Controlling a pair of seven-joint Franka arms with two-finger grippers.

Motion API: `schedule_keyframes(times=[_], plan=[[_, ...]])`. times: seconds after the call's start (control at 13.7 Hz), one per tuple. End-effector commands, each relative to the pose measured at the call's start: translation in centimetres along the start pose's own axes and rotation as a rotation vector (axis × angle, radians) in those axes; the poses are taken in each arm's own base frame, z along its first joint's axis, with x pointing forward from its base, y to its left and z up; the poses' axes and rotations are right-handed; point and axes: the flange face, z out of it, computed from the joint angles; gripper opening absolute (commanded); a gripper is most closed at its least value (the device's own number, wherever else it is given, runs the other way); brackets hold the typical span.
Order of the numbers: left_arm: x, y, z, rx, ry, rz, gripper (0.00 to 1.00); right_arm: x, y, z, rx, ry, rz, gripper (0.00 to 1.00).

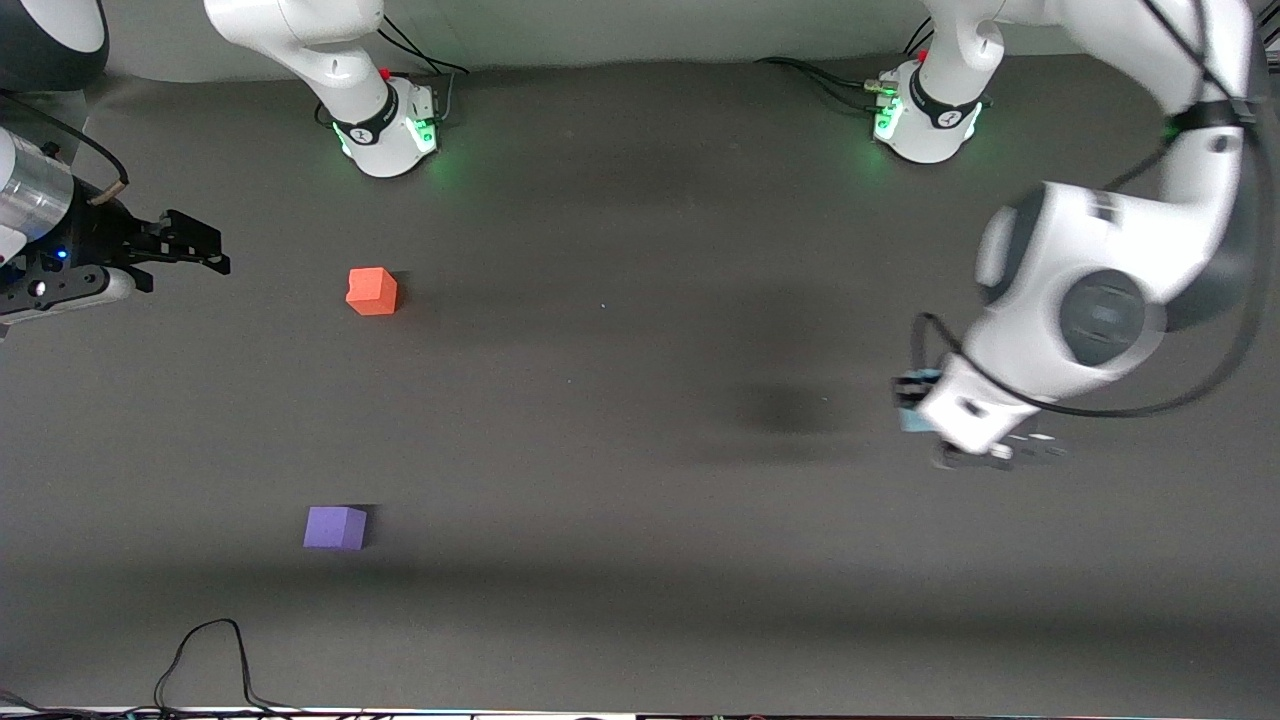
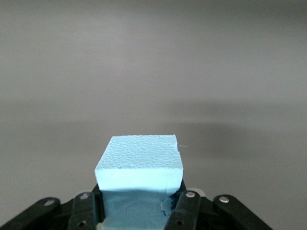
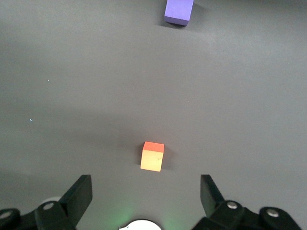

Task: Place blue block between orange and purple blocks
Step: 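Lift the blue cube with the left gripper toward the table middle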

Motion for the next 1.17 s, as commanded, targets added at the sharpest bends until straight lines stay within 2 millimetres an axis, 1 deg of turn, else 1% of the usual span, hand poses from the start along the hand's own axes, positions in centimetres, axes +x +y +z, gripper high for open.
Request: schedule_keyframes(times=[0.0,0.07,0.22,0.44,0.51,0.58,0.66,0.73,0.88,0.95,1.09], plan=[[-2.6,10.3,0.4,-0.015,0.002,-0.079,0.38,0.3,-0.3,0.1,0.012,0.008,-0.004,1.0],[-4.0,14.4,0.9,-0.033,-0.002,-0.084,0.38,0.4,-0.7,0.2,0.011,0.007,-0.005,1.0],[-7.3,21.0,1.8,-0.038,0.005,-0.071,0.38,0.4,-0.8,0.2,0.012,0.007,-0.008,1.0],[-12.9,28.0,4.6,-0.042,0.011,0.009,0.38,0.5,-0.7,0.3,0.011,0.004,-0.008,1.0],[-14.5,30.3,6.5,-0.05,0.021,0.024,0.38,0.5,-0.7,0.3,0.013,0.004,-0.008,1.0],[-15.5,32.1,8.6,-0.055,0.029,0.034,0.38,0.5,-0.7,0.3,0.011,0.004,-0.007,1.0],[-16.4,33.5,10.3,-0.064,0.04,0.038,0.38,0.5,-0.7,0.3,0.013,0.004,-0.008,1.0],[-16.6,34.4,11.9,-0.073,0.059,0.041,0.38,0.5,-0.7,0.3,0.013,0.004,-0.008,1.0],[-16.0,35.0,15.2,-0.08,0.072,0.041,0.38,0.7,-0.8,0.7,0.013,-0.003,-0.009,1.0],[-16.1,35.3,16.9,-0.071,0.074,0.048,0.39,0.7,-0.8,0.8,0.012,-0.005,-0.009,1.0],[-15.7,35.4,19.6,-0.061,0.075,0.049,0.39,0.8,-0.8,0.8,0.011,-0.002,-0.009,1.0]])
